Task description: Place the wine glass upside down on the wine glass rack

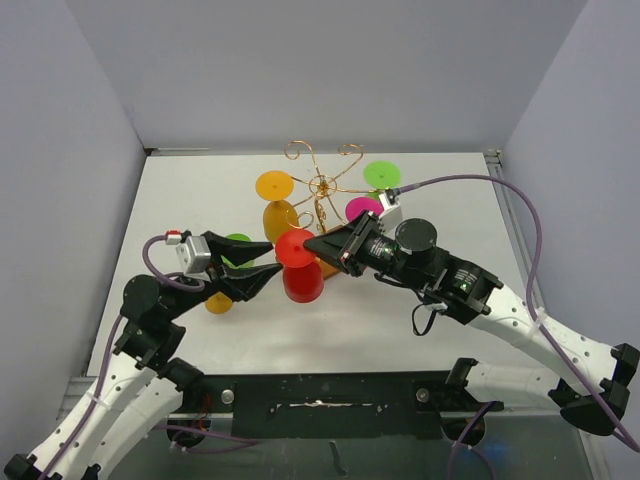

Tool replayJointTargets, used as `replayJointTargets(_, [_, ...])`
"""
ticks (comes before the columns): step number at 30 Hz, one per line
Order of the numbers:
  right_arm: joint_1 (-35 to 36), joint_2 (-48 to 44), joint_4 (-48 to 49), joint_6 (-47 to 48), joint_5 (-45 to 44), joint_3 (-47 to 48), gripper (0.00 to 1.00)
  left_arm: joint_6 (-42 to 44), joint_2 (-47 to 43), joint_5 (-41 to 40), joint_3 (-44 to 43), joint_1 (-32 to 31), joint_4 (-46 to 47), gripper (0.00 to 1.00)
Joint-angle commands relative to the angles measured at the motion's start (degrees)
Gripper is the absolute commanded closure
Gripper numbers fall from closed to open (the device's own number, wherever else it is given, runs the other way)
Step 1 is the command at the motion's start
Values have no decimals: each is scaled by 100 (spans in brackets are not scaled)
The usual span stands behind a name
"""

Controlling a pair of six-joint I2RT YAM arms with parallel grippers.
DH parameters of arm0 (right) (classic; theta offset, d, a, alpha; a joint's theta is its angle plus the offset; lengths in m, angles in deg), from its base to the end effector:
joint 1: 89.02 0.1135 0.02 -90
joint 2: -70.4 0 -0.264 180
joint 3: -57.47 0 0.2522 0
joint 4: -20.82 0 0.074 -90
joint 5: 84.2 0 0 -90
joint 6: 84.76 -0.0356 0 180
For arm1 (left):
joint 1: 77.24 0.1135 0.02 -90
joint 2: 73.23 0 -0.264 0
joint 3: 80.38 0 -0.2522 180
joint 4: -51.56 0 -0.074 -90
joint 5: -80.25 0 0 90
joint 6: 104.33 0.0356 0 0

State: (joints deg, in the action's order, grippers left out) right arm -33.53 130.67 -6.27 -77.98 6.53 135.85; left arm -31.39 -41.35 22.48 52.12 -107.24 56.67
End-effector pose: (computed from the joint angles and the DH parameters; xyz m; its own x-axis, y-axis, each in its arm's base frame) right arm 0.1339 0.1956 0.4040 -0.8357 0.5371 -0.1146 -0.0103 0.1934 0.9811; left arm 0.1084 -0.0845 0.3577 0.0422 -0.3109 -0.9495 0.9072 0.4100 -0.0939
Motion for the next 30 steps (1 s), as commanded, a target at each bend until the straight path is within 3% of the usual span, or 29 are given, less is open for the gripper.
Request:
replayJointTargets(1, [-34,-175,-295,-334,-659,298,100,-3,-128,-412,-217,12,-332,55])
replayJointTargets(15, [-157,-118,-433,-281,-1459,619,100,252,-414,-1305,-247,12,-771,52])
replayJointTargets(30, [-510,67,-61,-461,-1516,431,100,480,-702,-2418,-82,12,-949,49])
